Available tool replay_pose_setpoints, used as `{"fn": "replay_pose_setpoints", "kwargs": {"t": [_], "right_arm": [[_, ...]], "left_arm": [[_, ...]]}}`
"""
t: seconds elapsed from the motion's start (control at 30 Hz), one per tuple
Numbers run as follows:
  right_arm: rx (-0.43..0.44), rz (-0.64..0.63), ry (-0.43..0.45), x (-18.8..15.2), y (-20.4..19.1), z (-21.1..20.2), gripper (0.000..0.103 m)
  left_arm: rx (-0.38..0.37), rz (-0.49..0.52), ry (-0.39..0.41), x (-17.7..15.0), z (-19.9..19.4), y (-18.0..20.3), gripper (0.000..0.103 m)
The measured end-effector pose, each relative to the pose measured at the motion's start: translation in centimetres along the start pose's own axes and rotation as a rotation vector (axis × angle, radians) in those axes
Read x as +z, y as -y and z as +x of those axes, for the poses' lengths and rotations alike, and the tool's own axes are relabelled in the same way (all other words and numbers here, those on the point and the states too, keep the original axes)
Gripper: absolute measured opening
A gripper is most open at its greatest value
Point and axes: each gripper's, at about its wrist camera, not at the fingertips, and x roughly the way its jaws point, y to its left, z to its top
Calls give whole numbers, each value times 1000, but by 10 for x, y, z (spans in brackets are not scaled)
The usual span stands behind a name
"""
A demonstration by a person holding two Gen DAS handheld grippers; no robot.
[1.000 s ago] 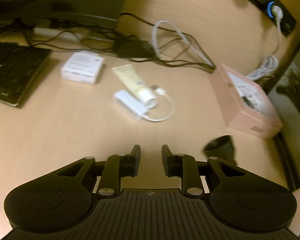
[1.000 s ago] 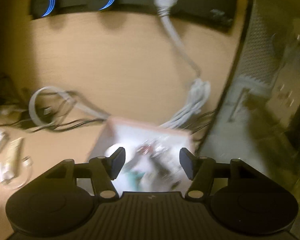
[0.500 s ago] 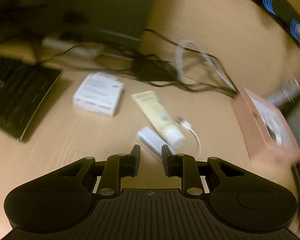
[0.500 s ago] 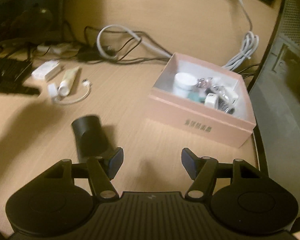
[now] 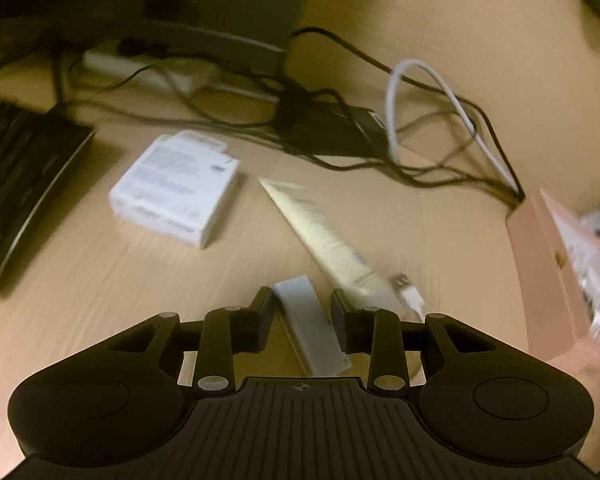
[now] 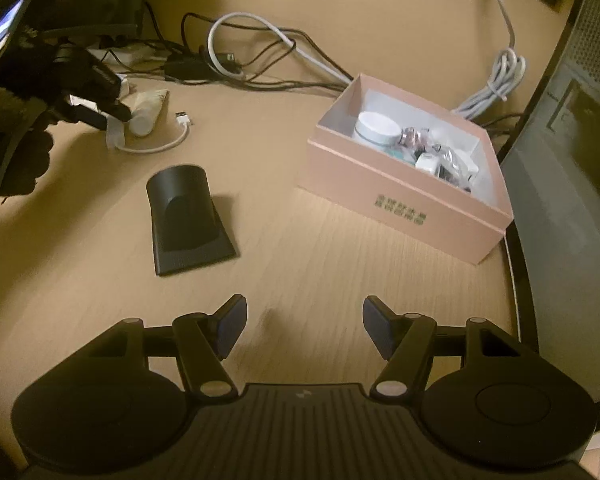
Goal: Organize rigid objects
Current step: 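Grasp the black cone piece with the right gripper while the left grasps the white USB adapter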
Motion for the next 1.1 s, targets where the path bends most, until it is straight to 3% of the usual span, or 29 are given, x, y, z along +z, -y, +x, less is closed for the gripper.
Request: {"fn": "replay_pose_setpoints", "kwargs": {"t": [0.3,0.37,0.5,0.67,0.8,1.0,1.03,1.1], "right_arm": [[20,-8,4,1,-2,3,65],[32,-4,19,3,-2,2,65],[129,13,79,12,-6,-6,66],[188,-88,158,28,-29,-5,75],[218,-137,131,45,-44,21,75],[220,-179,56,60,-60,64,74],[229,-173,65,60,-60,65,73],[255,-175,54,61,-61,63,49]], "left_arm": [[-41,173,-13,-32,-20,10,34],[-45,203,-10,-38,-25,8,29],[-63,244,-35,-44,-34,5,25],[-109,276,-64,-61,-51,-1,25],[-130,243,-78,-71,-61,-6,26],[-126,304,-79,-80,-68,-5,27],[-119,316,-78,-80,-68,-3,26],[-107,334,-71,-82,-68,0,25]]}}
